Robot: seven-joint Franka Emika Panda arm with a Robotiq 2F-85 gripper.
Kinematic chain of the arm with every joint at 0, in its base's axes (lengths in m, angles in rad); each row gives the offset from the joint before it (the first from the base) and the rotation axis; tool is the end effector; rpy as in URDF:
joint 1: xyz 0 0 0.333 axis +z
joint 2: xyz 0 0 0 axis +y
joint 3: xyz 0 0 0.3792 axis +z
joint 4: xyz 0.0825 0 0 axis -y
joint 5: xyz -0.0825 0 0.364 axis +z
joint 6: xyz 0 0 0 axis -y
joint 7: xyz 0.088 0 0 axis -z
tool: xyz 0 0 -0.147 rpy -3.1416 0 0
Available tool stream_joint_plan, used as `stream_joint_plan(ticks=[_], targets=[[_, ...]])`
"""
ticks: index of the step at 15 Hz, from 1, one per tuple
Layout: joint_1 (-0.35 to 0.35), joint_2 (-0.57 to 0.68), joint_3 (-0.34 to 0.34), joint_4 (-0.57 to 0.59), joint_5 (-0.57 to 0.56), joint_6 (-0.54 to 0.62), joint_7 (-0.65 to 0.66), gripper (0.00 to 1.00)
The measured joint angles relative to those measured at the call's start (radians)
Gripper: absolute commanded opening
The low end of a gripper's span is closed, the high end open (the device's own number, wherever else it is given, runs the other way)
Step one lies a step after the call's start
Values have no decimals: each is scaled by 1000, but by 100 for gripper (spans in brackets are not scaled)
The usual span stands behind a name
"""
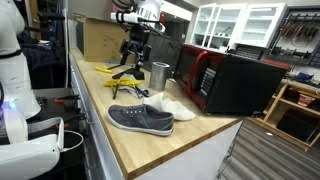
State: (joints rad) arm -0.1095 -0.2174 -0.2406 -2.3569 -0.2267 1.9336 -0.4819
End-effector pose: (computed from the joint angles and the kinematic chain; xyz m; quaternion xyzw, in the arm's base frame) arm 0.3743 -0.1651 0.4311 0.9843 0.1216 -0.1253 0.0275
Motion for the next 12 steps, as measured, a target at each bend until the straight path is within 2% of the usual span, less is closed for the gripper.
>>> stream_joint_plan(ticks=[12], targets=[[35,133,114,20,131,62,99,100]])
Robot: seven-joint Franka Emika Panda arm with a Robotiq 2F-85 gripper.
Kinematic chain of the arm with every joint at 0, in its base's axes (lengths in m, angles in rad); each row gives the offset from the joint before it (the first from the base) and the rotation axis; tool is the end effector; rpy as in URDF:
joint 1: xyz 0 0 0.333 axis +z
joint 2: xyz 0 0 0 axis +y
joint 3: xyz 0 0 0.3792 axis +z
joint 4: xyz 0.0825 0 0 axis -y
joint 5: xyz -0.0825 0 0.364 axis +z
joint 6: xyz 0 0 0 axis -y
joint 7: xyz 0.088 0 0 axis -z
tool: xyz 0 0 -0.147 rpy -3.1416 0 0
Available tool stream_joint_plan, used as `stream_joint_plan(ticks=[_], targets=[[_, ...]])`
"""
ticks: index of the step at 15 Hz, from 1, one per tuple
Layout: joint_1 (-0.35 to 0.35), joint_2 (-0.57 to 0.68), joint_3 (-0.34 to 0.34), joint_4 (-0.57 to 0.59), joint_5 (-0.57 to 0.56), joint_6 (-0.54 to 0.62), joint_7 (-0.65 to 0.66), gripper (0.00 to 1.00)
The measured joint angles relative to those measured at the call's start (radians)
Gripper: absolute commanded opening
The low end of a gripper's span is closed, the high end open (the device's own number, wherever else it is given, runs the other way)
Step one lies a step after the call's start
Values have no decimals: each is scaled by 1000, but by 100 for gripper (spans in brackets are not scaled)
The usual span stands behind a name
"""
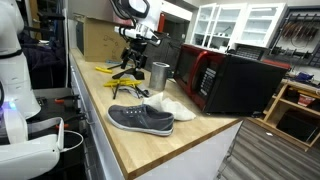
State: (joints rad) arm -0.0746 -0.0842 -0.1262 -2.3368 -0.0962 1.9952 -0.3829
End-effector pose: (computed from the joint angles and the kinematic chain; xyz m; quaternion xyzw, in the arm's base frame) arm 0.4223 -0.0959 0.3879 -0.9843 -0.1161 0.1332 0.0028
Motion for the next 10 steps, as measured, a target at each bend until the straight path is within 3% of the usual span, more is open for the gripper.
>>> stream_joint_plan(ticks=[10], targets=[[55,83,96,-12,-83,-27,-24,100]])
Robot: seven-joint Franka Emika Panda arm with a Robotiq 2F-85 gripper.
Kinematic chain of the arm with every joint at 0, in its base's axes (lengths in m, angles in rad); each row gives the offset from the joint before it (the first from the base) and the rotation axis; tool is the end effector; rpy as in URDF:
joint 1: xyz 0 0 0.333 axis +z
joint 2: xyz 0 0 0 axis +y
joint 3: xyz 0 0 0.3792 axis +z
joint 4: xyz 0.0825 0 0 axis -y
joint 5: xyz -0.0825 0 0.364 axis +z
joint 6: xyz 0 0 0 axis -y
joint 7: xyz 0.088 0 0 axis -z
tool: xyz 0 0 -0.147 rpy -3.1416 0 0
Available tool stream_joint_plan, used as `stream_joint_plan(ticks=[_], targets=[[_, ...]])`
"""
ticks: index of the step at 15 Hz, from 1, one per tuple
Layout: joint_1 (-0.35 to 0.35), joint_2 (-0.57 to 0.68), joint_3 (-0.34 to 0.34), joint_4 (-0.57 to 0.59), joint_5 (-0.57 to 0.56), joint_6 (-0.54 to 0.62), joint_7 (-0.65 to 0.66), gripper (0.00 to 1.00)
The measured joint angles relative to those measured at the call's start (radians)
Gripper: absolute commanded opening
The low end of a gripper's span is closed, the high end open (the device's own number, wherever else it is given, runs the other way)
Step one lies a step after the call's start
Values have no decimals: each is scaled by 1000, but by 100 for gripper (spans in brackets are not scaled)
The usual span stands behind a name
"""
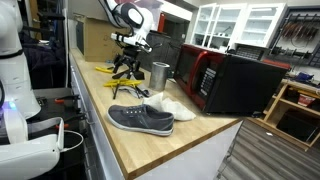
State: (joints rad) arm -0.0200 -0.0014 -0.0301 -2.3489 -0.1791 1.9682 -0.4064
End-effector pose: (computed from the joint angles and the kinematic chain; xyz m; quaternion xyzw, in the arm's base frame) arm 0.4264 -0.0395 0.3480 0.9539 0.2221 -0.1997 0.0300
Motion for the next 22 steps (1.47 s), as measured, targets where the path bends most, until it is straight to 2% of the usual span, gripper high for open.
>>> stream_joint_plan(ticks=[11,22], targets=[[56,40,75,-96,-198,-45,-83,100],[58,40,76,-102,-208,-44,-83,100]])
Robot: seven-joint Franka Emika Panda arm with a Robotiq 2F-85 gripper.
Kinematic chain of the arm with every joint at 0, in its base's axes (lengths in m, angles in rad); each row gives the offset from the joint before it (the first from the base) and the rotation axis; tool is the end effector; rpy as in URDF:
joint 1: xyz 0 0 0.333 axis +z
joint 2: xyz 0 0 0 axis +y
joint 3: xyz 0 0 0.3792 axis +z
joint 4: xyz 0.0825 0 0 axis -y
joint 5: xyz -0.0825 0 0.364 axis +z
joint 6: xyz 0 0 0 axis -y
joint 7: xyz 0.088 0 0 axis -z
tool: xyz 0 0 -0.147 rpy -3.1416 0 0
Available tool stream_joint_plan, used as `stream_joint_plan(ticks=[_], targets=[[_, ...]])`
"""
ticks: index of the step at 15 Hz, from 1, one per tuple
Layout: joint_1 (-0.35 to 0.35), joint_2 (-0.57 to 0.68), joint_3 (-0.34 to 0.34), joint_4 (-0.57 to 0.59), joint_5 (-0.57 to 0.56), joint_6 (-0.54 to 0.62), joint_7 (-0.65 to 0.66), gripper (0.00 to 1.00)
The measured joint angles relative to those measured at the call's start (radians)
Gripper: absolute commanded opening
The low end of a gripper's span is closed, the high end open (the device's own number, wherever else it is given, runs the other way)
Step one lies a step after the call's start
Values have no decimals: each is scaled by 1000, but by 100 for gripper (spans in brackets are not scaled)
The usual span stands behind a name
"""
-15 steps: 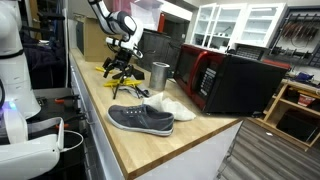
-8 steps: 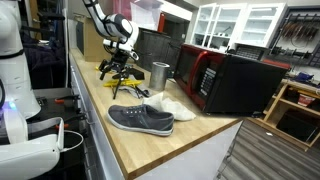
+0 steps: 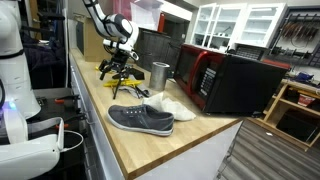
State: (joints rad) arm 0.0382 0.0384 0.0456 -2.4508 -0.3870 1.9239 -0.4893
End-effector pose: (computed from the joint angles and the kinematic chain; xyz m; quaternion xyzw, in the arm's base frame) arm 0.3875 -0.0081 0.3031 0.8718 0.3761 -0.2990 0.0957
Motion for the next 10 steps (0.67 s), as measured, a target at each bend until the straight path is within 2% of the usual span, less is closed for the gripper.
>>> stream_joint_plan(ticks=[5,10], targets=[[9,3,5,-1,3,76,-7,100],[29,8,39,-24,25,120,-88,100]])
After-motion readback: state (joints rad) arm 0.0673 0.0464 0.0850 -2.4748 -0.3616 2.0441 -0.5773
